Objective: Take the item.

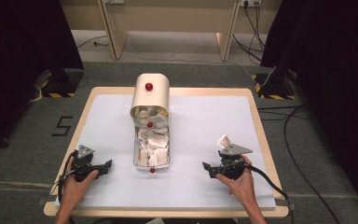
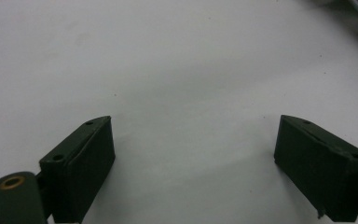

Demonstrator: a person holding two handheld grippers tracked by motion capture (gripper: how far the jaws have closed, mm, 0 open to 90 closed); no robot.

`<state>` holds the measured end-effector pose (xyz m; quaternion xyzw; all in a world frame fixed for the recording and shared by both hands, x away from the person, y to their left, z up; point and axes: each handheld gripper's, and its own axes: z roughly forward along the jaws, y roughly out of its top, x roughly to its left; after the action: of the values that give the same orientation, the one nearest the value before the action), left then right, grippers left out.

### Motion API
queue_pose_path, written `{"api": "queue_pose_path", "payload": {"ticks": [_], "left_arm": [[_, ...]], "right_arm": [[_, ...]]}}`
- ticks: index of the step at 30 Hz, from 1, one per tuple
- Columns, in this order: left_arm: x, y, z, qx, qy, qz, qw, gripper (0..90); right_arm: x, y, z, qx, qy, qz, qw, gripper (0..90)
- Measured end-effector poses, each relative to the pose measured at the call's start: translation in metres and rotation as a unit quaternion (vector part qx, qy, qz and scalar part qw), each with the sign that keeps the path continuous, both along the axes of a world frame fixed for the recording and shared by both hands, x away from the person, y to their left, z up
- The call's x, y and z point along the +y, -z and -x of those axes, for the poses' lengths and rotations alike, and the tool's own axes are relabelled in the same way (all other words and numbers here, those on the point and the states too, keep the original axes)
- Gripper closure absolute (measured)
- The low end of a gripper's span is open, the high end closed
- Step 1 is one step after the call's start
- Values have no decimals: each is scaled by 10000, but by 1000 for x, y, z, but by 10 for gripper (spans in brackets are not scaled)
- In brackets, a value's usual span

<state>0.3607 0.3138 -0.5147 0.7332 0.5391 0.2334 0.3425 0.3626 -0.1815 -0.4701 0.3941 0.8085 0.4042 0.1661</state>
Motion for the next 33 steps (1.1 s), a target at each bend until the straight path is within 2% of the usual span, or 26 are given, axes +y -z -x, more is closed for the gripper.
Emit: {"api": "queue_pose_path", "payload": {"ticks": [16,33], "left_arm": [[0,0,0,-1,1,-2,10000,113],[0,0,0,-1,2,-4,10000,113]], "right_arm": [[4,5,9,43,-99,109,9999,190],[15,24,16,252,-358,573,9974,200]]}}
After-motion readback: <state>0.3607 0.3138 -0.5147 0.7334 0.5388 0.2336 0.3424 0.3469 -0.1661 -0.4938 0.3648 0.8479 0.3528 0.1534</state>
